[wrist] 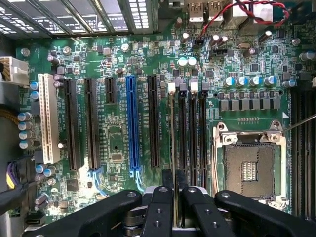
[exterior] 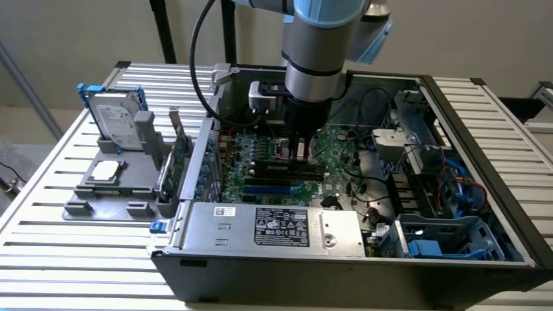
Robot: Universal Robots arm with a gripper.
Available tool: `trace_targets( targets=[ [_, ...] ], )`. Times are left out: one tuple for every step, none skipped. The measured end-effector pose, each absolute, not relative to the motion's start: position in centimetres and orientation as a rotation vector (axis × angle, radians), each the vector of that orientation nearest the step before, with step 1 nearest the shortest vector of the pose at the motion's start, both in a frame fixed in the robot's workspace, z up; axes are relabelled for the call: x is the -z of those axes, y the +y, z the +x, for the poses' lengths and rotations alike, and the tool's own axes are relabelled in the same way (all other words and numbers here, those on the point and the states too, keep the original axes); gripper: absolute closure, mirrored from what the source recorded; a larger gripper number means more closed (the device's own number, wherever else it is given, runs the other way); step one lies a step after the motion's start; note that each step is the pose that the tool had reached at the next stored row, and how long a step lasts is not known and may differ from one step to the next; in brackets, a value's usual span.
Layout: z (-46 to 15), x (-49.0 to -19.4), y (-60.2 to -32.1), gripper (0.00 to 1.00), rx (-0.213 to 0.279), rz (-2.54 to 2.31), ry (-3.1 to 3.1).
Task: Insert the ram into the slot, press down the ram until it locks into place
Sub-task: 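Insert the ram into the slot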
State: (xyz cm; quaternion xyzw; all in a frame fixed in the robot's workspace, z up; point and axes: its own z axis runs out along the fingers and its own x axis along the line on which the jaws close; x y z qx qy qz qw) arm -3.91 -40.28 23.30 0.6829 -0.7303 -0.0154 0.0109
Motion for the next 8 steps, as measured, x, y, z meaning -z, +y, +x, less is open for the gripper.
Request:
trace_targets(
  targets=[
    [-3.91,-23.27,-40.25,0.86,0.048,2.131,-2.278],
    [-3.91,-23.23,-40.22,0.86,0.048,2.131,-2.278],
    [-3.91,-23.19,-40.19,0.86,0.048,2.131,-2.278],
    [-3.91,-23.17,-40.15,0.86,0.048,2.132,-2.277],
    [-3.91,-23.15,-40.12,0.86,0.048,2.133,-2.276],
    [-3.90,-23.13,-40.10,0.86,0.048,2.135,-2.275],
    [-3.91,-23.11,-40.10,0.86,0.048,2.136,-2.274],
    [-3.91,-23.09,-40.10,0.86,0.048,2.137,-2.273]
  ],
)
